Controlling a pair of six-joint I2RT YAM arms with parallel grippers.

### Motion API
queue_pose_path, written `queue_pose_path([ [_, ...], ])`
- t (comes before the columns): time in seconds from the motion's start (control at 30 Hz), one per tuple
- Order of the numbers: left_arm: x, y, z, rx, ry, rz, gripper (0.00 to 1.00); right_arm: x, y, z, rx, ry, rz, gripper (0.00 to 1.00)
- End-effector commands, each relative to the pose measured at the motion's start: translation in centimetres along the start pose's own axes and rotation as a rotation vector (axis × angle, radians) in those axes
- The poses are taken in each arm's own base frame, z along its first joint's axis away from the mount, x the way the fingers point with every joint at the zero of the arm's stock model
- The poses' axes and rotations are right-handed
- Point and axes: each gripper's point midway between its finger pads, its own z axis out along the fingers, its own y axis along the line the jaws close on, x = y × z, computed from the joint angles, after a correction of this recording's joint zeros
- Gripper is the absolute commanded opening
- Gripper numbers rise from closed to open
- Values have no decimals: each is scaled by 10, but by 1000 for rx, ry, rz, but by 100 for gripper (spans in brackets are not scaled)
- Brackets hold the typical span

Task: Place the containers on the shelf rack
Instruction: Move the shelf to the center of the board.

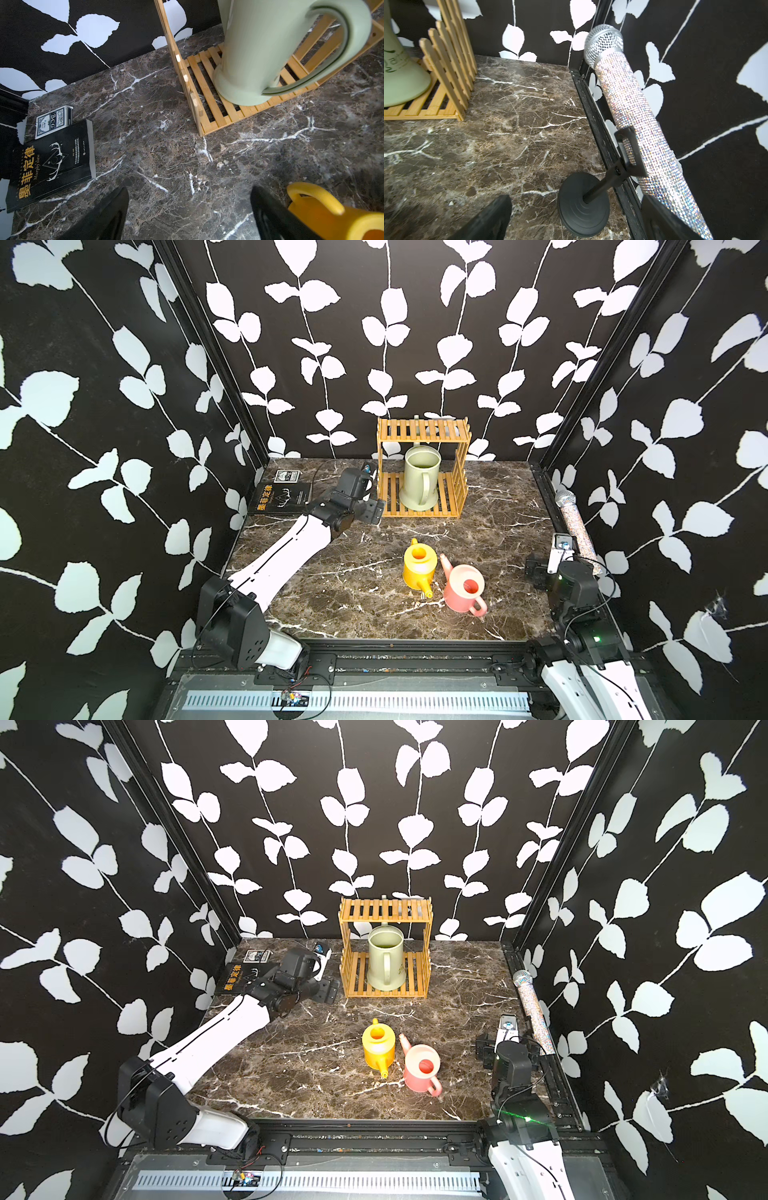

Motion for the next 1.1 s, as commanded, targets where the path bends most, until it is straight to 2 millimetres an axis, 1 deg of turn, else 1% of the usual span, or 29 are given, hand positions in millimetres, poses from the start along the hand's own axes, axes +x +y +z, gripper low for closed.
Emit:
queue_pose_path([
  [0.0,-6,9,-10,33,-49,-24,95,-15,3,-7,-42,-4,-12,99],
  [0.17,-3,17,-5,29,-44,-21,96,-23,12,-8,-105,50,-40,99],
  [0.27,-4,17,-1,35,-41,-26,96,-27,22,-2,-146,98,-25,99],
  [0.4,-5,15,7,38,-26,-43,96,-41,36,12,-186,151,56,99],
  [0.53,-7,13,18,49,-9,-71,95,-52,48,30,-203,209,153,99],
  [0.7,-16,10,33,59,9,-108,91,-71,73,56,-267,223,243,97],
  [0.83,-32,8,45,66,18,-127,87,-86,86,80,-274,221,289,95],
  [0.97,-39,3,64,82,48,-155,82,-107,107,102,-315,205,325,92],
  [1.07,-43,0,78,91,68,-171,79,-116,123,120,-328,210,320,90],
])
